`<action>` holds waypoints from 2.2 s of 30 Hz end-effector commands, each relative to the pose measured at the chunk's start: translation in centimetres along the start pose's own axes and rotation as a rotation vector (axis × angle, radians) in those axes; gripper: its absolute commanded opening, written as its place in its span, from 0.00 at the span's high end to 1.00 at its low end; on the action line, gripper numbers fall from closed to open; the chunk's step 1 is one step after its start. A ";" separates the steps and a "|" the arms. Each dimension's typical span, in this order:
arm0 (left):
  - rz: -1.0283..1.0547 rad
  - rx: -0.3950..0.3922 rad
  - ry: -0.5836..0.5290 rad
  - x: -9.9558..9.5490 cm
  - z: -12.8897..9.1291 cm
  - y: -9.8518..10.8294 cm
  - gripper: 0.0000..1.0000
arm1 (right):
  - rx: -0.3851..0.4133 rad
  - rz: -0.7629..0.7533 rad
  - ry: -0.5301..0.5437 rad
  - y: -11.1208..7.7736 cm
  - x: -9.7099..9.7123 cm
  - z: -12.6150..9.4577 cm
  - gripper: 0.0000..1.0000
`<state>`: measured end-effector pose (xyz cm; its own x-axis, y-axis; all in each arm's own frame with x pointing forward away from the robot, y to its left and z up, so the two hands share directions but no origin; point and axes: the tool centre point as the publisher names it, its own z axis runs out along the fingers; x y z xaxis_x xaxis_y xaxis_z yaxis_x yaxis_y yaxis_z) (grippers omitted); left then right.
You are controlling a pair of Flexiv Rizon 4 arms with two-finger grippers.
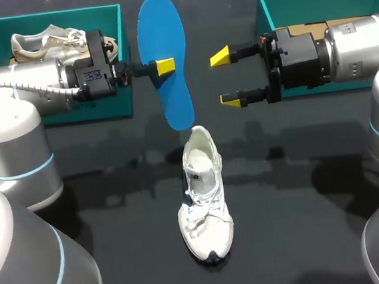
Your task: Take the shoe out of the shoebox, open the shoe tongue, remove and reinsert the insole, then place the shoe into the shoebox
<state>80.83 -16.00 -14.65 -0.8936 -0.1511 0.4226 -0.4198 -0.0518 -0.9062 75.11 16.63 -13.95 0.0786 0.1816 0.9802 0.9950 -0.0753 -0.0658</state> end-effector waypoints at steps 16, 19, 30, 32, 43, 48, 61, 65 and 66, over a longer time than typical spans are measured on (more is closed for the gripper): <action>1.251 0.141 0.136 -0.8 -1.4 0.2 1.00 | -0.002 0.001 -0.003 0.0 0.0 0.2 0.00; 1.335 0.150 0.143 -0.5 -1.6 0.2 1.00 | -0.002 0.001 -0.003 0.0 0.0 0.2 0.00; 1.618 0.077 0.122 -0.5 -1.9 -0.2 1.00 | -0.002 0.001 -0.003 0.0 0.0 0.2 0.00; 1.690 0.109 0.096 -0.4 -1.7 -0.2 1.00 | -0.002 0.001 -0.003 0.0 0.0 0.2 0.00; 1.701 0.136 0.090 -0.3 -1.5 -0.2 1.00 | -0.002 0.001 -0.003 0.0 0.0 0.2 0.00; 1.701 0.136 0.090 -0.3 -1.5 -0.2 1.00 | -0.002 0.001 -0.003 0.0 0.0 0.2 0.00; 1.823 0.114 0.113 0.4 -1.5 1.1 1.00 | -0.002 0.001 -0.003 0.0 0.0 0.2 0.00; 1.883 0.085 0.093 0.5 -1.5 1.2 1.00 | -0.002 0.001 -0.003 0.0 0.0 0.2 0.00; 1.898 0.077 0.087 0.5 -1.4 1.2 1.00 | -0.002 0.001 -0.003 0.0 0.0 0.2 0.00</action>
<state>80.20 -14.53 -15.62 -0.1201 -0.0116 -0.9927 0.9918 0.0416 -0.1205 75.19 16.71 -13.94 0.0796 0.1838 0.9797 0.9950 -0.0743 -0.0669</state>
